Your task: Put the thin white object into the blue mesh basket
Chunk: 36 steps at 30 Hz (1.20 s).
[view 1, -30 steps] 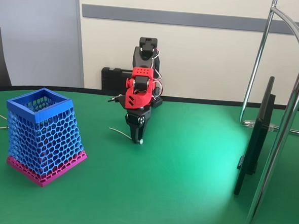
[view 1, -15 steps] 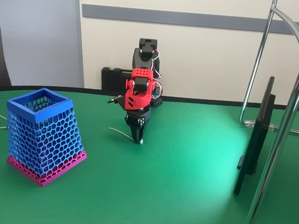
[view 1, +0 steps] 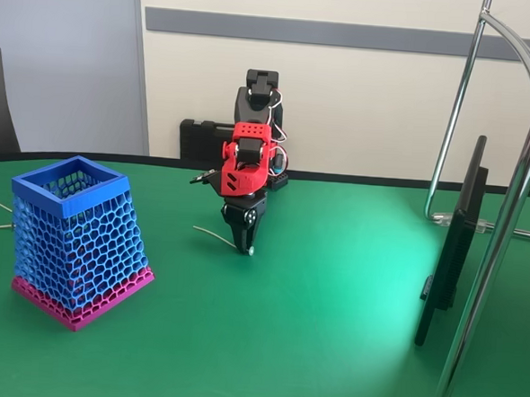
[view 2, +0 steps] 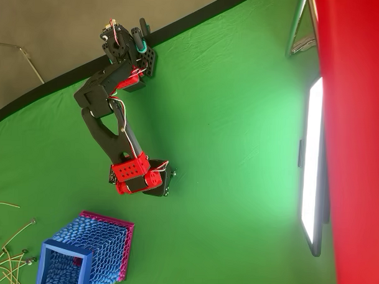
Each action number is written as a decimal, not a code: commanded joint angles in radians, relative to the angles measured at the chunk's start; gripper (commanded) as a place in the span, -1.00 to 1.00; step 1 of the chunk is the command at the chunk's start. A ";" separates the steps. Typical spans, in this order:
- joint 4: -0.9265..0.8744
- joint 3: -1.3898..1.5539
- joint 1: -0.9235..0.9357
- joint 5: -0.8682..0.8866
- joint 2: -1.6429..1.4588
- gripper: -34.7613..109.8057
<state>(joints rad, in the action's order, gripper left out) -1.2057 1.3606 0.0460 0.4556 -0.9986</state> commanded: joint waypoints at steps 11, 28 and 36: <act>-0.020 -0.049 -0.011 -0.020 0.008 -0.44; -0.074 -0.043 -0.008 -0.072 -0.221 -0.45; -0.074 -0.140 0.035 -0.166 -0.370 -0.47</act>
<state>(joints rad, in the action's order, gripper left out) -1.2763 1.2778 0.0706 0.3160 -1.2855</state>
